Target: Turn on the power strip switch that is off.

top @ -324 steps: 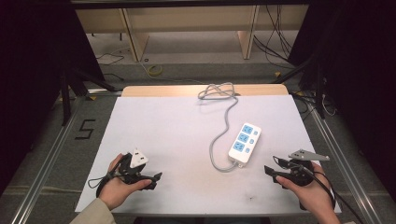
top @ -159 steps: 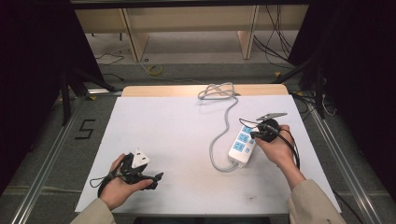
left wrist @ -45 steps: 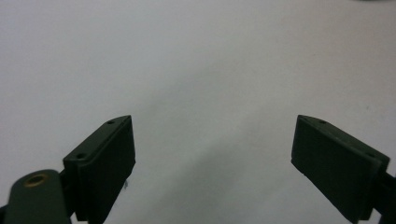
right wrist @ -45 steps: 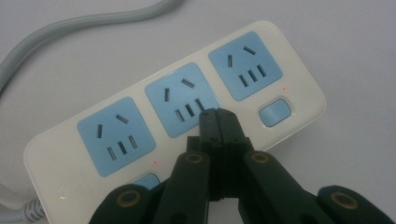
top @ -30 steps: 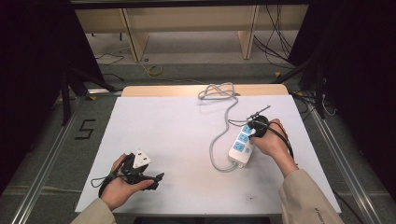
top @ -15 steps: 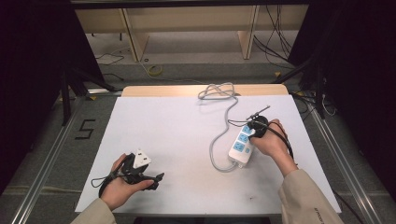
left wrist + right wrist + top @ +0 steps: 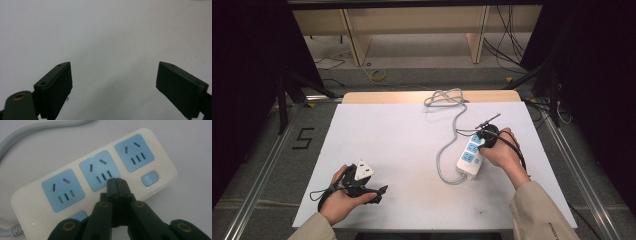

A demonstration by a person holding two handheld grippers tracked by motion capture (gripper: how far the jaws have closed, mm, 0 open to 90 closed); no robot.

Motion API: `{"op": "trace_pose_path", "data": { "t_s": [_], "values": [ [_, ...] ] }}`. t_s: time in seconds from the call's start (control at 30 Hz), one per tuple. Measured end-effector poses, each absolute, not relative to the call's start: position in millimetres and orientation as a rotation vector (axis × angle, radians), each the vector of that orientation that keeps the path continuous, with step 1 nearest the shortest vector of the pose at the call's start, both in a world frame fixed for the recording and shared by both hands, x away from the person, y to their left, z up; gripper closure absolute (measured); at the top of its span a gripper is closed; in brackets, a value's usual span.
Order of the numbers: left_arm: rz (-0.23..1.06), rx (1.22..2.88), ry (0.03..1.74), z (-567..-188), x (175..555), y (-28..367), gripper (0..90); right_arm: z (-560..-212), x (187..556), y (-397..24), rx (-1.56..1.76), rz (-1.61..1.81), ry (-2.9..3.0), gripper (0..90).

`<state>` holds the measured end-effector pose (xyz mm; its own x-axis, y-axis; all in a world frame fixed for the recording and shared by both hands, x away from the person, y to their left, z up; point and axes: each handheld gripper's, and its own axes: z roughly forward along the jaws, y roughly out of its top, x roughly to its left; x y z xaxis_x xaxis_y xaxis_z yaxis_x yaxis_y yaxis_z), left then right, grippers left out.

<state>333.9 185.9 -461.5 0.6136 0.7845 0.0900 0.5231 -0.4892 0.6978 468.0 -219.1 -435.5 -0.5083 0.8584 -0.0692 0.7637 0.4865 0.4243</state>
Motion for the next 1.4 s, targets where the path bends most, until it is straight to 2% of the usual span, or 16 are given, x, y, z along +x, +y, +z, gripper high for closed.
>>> {"op": "trace_pose_path", "data": {
  "t_s": [1.4],
  "values": [
    [0.533, 2.205, 1.023, -460.9, 334.1, 187.3, 13.2, -436.2, 466.8, -222.9, 1.386, 0.543, 2.456, 90.0]
  ]
}}
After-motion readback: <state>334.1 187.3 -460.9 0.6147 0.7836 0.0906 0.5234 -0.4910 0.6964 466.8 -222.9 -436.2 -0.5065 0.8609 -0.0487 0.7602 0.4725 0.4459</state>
